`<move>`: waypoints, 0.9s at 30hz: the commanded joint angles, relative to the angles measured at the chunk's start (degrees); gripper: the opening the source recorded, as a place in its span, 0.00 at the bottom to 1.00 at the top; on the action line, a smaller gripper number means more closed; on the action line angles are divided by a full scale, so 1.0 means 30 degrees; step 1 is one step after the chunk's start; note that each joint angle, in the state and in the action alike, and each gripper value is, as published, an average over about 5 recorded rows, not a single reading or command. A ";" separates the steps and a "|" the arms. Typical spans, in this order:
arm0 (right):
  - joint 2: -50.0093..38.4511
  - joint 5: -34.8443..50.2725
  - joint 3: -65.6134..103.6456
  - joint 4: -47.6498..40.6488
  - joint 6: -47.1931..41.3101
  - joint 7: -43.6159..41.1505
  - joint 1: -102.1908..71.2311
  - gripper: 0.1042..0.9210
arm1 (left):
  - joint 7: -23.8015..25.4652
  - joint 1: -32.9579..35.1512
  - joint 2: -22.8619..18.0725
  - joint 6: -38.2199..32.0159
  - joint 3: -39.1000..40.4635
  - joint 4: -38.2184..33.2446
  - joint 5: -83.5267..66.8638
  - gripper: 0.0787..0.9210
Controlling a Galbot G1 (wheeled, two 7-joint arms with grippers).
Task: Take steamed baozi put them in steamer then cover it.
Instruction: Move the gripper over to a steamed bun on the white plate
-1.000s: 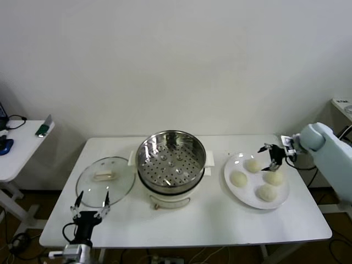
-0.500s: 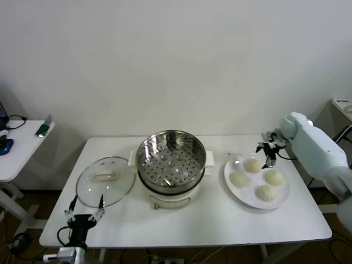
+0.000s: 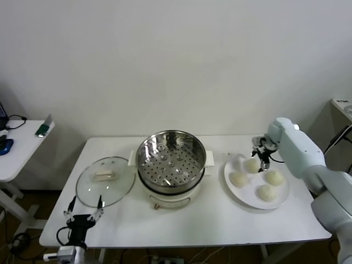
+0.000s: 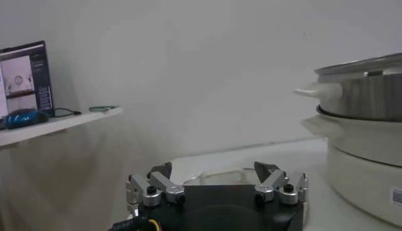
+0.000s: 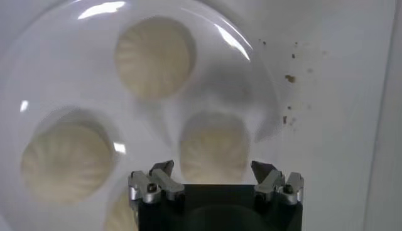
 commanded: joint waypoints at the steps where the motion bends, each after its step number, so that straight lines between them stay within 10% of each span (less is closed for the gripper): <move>1: 0.0679 -0.1331 0.0813 -0.0943 0.0196 0.0338 -0.0062 0.88 | -0.0065 -0.0019 -0.0009 0.0007 0.0005 0.0097 -0.0004 0.88; 27: 0.0386 -0.1419 0.0860 -0.0195 0.0642 -0.0309 0.0167 0.77 | -0.0458 0.0262 -0.0024 -0.0120 -0.0085 0.0252 -0.0066 0.88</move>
